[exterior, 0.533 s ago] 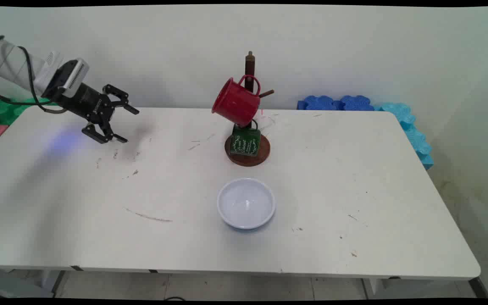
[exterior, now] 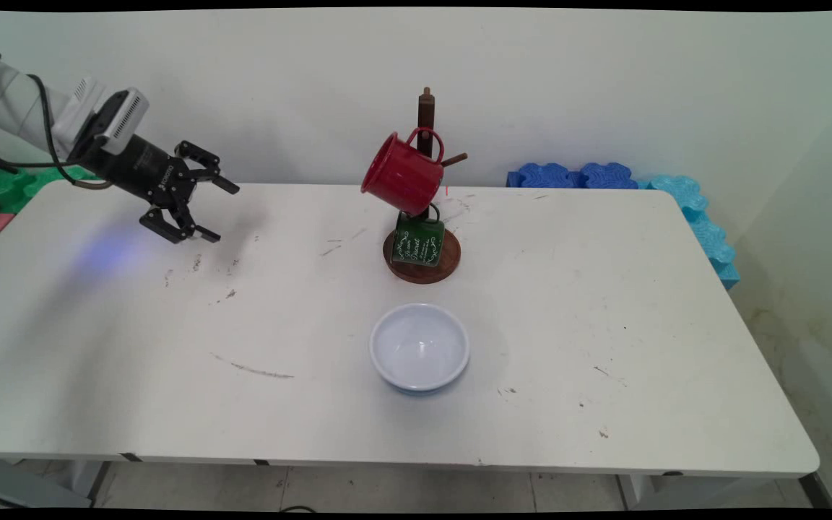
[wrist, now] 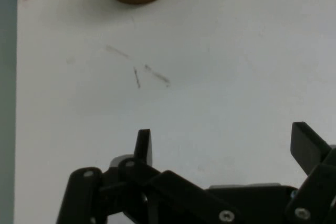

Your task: Pick up the red mug from the rack

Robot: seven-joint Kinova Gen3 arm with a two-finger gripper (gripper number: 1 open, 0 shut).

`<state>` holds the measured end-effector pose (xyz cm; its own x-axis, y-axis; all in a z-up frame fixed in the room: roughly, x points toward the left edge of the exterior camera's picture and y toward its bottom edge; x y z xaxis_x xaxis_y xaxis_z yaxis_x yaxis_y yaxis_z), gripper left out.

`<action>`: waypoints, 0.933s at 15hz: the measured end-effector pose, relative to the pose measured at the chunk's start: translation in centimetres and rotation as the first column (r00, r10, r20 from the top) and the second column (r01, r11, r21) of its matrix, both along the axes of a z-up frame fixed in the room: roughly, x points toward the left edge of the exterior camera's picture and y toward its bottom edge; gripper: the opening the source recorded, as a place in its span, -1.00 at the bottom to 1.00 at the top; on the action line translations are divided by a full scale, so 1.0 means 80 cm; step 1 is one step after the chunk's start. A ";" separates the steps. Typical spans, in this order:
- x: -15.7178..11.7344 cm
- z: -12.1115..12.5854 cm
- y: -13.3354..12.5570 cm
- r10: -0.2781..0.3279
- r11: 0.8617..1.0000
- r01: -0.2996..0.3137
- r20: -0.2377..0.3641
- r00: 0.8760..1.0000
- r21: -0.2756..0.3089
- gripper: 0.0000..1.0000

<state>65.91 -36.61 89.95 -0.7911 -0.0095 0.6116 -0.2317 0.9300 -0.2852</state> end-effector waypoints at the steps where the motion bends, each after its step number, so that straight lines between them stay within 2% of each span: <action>1: -0.002 0.003 0.001 0.007 1.000 -0.007 -0.019 1.000 0.009 1.00; 4: -0.009 0.013 0.005 0.033 0.999 -0.030 -0.080 0.996 0.040 1.00; 7: -0.016 0.024 0.008 0.067 0.996 -0.056 -0.146 0.987 0.073 1.00; 14: -0.042 0.048 0.009 0.137 0.984 -0.099 -0.279 0.951 0.146 1.00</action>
